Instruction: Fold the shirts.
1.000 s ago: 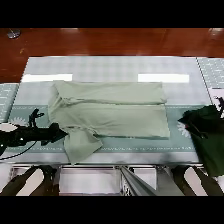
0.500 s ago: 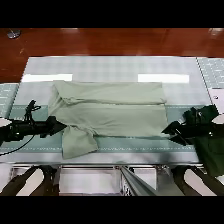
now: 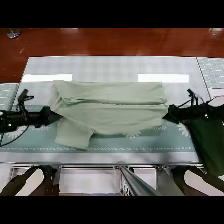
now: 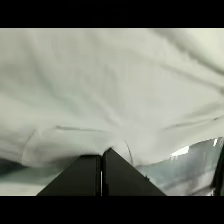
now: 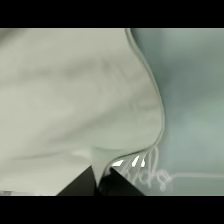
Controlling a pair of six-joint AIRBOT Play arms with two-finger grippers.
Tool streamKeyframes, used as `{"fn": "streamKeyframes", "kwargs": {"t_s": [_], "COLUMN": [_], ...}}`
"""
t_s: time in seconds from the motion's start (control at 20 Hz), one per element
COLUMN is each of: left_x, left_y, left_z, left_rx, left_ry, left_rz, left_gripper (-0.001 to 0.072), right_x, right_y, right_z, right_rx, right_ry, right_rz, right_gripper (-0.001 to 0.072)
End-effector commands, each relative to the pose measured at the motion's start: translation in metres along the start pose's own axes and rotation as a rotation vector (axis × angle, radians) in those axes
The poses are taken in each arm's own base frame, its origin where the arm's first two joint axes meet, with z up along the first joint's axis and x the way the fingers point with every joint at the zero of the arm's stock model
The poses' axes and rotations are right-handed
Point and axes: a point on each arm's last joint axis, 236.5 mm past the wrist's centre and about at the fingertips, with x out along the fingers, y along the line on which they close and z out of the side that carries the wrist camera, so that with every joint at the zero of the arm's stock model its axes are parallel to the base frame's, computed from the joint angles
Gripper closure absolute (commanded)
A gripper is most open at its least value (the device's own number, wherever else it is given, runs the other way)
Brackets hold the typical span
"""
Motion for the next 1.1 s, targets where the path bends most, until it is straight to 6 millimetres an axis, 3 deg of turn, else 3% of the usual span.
{"fn": "streamKeyframes", "kwargs": {"t_s": [0.0, 0.15, 0.3, 0.45, 0.65, 0.7, 0.75, 0.8, 0.85, 0.95, 1.05], "left_x": [-0.009, 0.019, 0.036, 0.059, 0.08, 0.081, 0.081, 0.08, 0.078, 0.061, 0.038], "left_y": [-0.019, -0.034, -0.03, -0.02, -0.012, -0.012, -0.012, -0.014, -0.015, -0.006, 0.012], "left_z": [0.054, 0.1, 0.156, 0.176, 0.2, 0.209, 0.215, 0.215, 0.211, 0.205, 0.199], "left_rx": [0.042, 0.081, 0.002, -0.039, -0.033, -0.03, -0.027, -0.021, -0.007, 0.042, 0.032], "left_ry": [-0.07, -0.026, -0.023, 0.042, 0.021, -0.012, -0.041, -0.035, -0.012, 0.041, 0.09], "left_rz": [0.02, 0.012, 0.013, 0.007, 0.012, 0.017, 0.021, 0.018, 0.02, 0.065, 0.126], "left_gripper": [0.0684, 0.0685, 0.0684, 0.0684, 0.0684, 0.0684, 0.0654, 0.0322, 0.0019, 0.0007, 0.0008], "right_x": [-0.031, -0.029, -0.022, 0.0, 0.029, 0.031, 0.03, 0.023, 0.015, -0.004, -0.01], "right_y": [0.031, 0.063, 0.07, 0.063, 0.054, 0.059, 0.061, 0.06, 0.054, 0.031, -0.003], "right_z": [0.057, 0.105, 0.143, 0.164, 0.171, 0.172, 0.174, 0.178, 0.182, 0.192, 0.191], "right_rx": [-0.06, -0.089, -0.073, -0.049, -0.008, 0.0, -0.007, -0.037, -0.047, -0.001, 0.092], "right_ry": [-0.124, -0.215, -0.227, -0.195, -0.14, -0.137, -0.144, -0.153, -0.156, -0.174, -0.161], "right_rz": [0.036, 0.08, 0.086, 0.088, 0.107, 0.134, 0.144, 0.14, 0.126, 0.089, 0.013], "right_gripper": [0.0695, 0.0695, 0.0695, 0.0695, 0.0688, 0.0544, 0.0275, 0.0068, 0.0076, 0.0077, 0.0079]}}
